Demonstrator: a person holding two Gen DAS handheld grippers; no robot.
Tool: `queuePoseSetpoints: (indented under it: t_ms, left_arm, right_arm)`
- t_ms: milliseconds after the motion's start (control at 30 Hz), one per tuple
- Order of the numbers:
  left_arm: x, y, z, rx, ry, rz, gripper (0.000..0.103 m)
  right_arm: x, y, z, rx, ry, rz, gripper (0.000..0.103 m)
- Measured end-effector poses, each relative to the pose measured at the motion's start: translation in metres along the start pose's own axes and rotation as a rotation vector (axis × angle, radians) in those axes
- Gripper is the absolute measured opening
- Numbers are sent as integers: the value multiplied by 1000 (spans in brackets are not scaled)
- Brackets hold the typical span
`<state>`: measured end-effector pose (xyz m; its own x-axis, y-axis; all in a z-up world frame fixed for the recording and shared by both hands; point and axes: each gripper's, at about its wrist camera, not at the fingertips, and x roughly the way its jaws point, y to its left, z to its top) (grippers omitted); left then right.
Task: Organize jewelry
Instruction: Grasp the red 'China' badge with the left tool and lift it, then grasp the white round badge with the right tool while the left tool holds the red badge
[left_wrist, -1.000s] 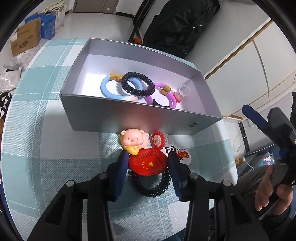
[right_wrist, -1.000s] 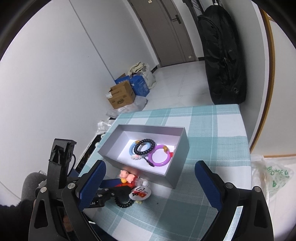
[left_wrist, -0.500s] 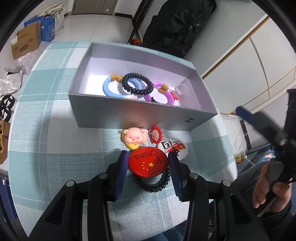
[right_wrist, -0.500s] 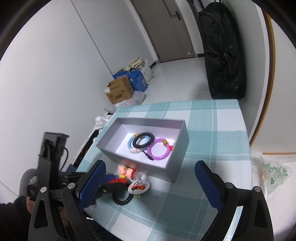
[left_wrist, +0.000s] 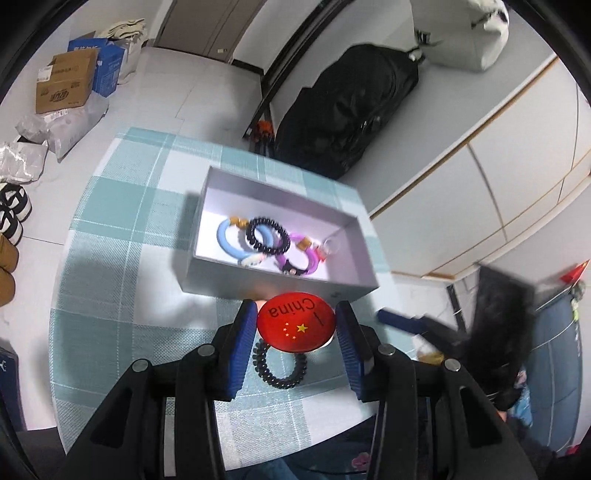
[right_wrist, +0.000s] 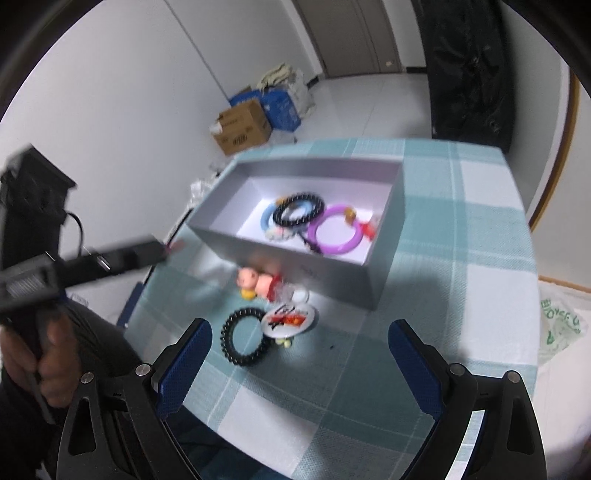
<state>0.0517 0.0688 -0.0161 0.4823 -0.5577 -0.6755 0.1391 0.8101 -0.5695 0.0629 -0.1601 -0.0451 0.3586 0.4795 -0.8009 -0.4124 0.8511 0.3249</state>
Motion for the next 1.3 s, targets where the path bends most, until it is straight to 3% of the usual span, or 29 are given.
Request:
queuePoseSetpoints:
  t_ms: [200, 367, 600, 700, 1300]
  left_arm:
    - [-13, -1, 5, 10, -45, -10, 38]
    - [-19, 2, 6, 11, -53, -26, 38]
    - [-21, 7, 8, 2, -53, -40, 38]
    - [-22, 7, 9, 4, -51, -42, 38]
    - [-24, 5, 7, 1, -56, -37, 38]
  right_arm:
    - [22, 9, -1, -36, 54, -19, 84]
    - [39, 14, 0, -58, 93, -47, 67]
    - [50, 20, 2, -95, 95, -83, 55]
    - [50, 23, 1, -118, 95, -102, 43]
    - [25, 20, 1, -119, 40, -46, 42]
